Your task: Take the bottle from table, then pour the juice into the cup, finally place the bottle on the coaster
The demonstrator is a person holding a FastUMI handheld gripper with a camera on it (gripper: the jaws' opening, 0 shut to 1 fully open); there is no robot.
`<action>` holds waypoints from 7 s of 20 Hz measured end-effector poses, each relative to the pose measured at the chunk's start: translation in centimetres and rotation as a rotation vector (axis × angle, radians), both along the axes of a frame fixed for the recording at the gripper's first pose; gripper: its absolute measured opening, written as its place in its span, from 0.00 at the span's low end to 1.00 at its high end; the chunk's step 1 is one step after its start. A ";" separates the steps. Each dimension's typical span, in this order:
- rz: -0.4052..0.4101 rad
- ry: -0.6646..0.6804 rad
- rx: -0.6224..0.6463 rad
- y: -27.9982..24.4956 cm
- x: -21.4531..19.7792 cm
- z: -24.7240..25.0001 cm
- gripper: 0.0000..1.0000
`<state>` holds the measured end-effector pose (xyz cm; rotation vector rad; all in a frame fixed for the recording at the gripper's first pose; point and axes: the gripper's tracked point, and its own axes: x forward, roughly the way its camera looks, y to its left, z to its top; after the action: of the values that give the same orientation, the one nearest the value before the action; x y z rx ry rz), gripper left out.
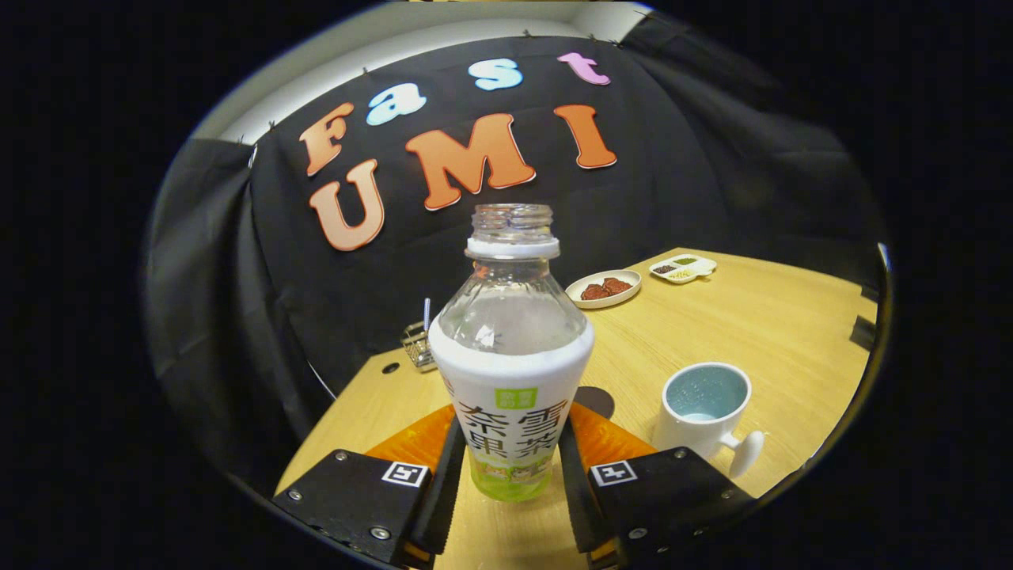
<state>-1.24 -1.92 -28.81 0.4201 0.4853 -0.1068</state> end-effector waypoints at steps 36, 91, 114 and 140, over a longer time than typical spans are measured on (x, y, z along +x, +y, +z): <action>-0.403 -0.136 1.088 0.3 4.8 3.7 0.60; -0.589 -0.113 1.392 -2.9 6.0 5.4 0.60; -0.655 -0.105 1.529 -3.7 6.8 5.5 0.60; -0.708 -0.155 1.654 -3.8 6.6 7.0 0.60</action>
<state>5.31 -5.69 -21.86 2.2027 0.1438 -0.3451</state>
